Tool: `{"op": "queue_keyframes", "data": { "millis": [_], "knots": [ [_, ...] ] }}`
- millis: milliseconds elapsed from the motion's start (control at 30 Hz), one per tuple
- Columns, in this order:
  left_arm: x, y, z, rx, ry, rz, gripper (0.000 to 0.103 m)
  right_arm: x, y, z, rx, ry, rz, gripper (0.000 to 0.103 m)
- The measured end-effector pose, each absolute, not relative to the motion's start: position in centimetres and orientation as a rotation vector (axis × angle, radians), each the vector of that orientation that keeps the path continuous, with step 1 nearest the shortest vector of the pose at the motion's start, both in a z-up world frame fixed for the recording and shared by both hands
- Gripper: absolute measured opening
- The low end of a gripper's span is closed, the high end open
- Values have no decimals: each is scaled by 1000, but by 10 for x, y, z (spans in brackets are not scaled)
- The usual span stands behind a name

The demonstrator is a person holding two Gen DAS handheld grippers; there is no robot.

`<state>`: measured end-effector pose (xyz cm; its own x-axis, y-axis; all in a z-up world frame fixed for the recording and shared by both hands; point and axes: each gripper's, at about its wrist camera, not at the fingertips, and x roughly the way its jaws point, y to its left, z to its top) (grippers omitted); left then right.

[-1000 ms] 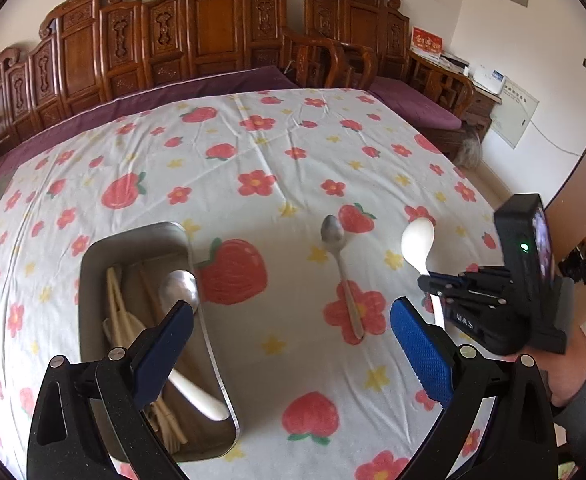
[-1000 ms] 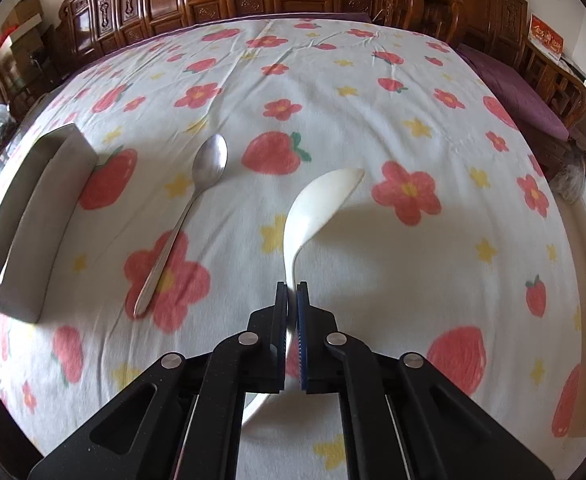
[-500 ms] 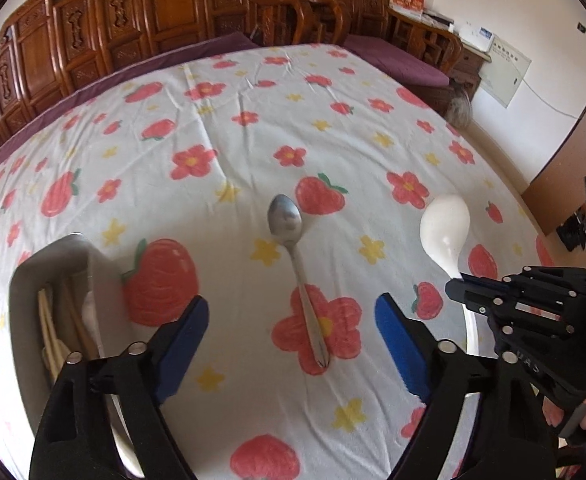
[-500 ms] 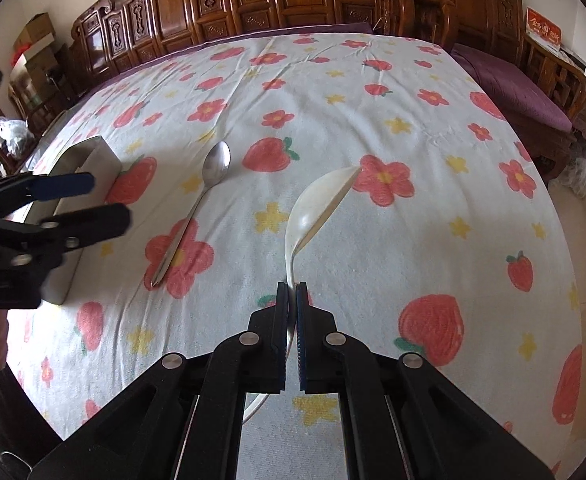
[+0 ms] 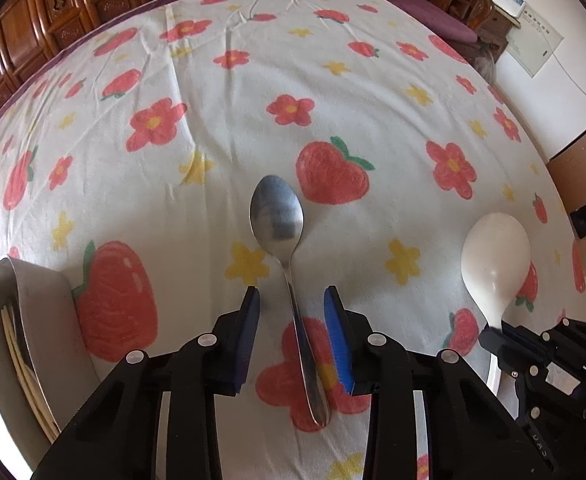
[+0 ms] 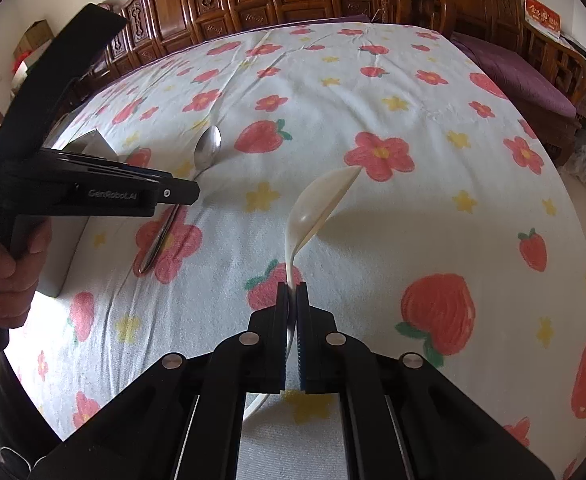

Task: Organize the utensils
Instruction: 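Lift the white ladle with the right tool while the left tool grasps the steel spoon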

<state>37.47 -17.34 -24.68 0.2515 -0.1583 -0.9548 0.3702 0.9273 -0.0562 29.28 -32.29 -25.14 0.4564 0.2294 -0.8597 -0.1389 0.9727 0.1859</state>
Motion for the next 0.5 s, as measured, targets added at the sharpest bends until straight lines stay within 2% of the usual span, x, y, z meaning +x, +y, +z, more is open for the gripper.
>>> {"op": "queue_keyframes", "data": {
  "millis": [300,367,433,500],
  "knots": [
    [386,-185,-248,252,1295,-318,21,292,-325,-251,98,1068,237,5],
    [386,-186,-248,250,1297,-321,16,292,-325,-251,97,1069,236,5],
    [385,-187,-248,245,1302,-325,7,292,-325,-251,97,1069,236,5],
    [383,-187,-247,244,1305,-329,3,292,-325,-251,96,1069,236,5]
  ]
}}
